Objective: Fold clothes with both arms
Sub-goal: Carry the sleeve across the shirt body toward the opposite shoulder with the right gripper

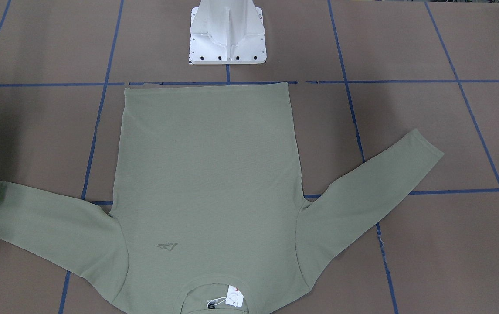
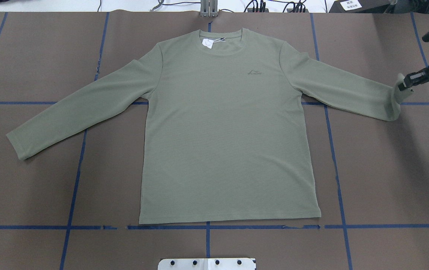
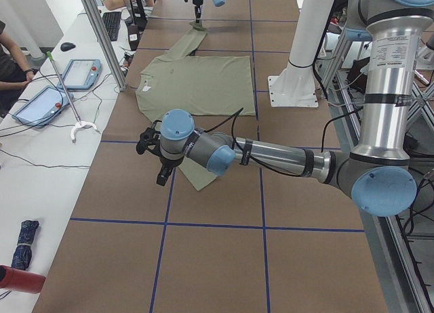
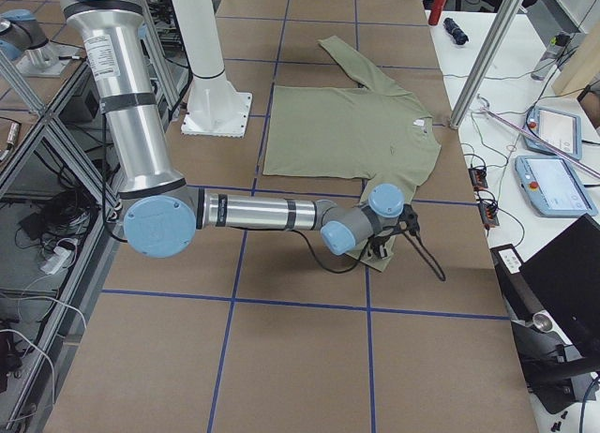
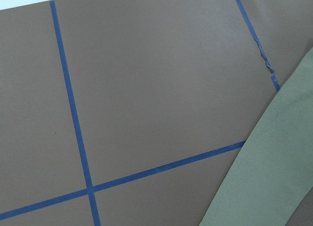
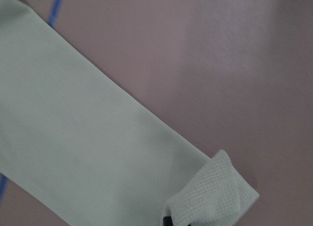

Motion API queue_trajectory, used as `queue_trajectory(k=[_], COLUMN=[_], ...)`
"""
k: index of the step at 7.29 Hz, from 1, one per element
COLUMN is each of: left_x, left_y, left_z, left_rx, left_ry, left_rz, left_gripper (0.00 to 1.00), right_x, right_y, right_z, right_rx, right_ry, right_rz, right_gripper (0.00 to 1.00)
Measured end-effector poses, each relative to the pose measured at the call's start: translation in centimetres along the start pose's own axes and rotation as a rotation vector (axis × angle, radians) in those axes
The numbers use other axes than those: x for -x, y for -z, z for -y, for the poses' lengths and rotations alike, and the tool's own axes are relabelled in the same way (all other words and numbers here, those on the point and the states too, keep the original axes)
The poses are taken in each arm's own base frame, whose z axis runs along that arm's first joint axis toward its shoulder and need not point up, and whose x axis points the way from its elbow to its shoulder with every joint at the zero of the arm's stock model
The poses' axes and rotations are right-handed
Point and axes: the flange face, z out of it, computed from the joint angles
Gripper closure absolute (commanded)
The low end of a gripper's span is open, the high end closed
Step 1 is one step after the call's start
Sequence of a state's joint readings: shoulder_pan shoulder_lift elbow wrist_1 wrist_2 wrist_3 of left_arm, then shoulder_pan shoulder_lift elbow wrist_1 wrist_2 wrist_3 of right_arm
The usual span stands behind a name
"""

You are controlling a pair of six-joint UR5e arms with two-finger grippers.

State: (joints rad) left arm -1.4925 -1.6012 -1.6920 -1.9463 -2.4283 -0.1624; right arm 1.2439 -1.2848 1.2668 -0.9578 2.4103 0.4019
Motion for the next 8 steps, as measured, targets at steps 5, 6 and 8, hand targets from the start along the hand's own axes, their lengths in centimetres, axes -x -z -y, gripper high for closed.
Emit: queue_trajectory(k=[5,6,8], left_x=[0.1,0.2,0.4], left_y=[0.0,-0.1,-0.2], left_z=[-0.2,-0.3,-0.4], left_rx=[0.001,0.003,0.006], left_ry=[0.003,0.004,0.007], left_rz=[0.001,0.001,0.003], left_gripper=[0.00,0.00,0.00], right_x=[30.8,38.3,54.0], right_y=[0.9,1.1,-1.5], right_z=[14.5,15.8,15.3], right_rx=[-0.070,-0.092,-0.147], right_ry=[0.024,0.039,0.084], right_rz=[0.202,0.232,0.261], right_gripper=[1.00,1.00,1.00])
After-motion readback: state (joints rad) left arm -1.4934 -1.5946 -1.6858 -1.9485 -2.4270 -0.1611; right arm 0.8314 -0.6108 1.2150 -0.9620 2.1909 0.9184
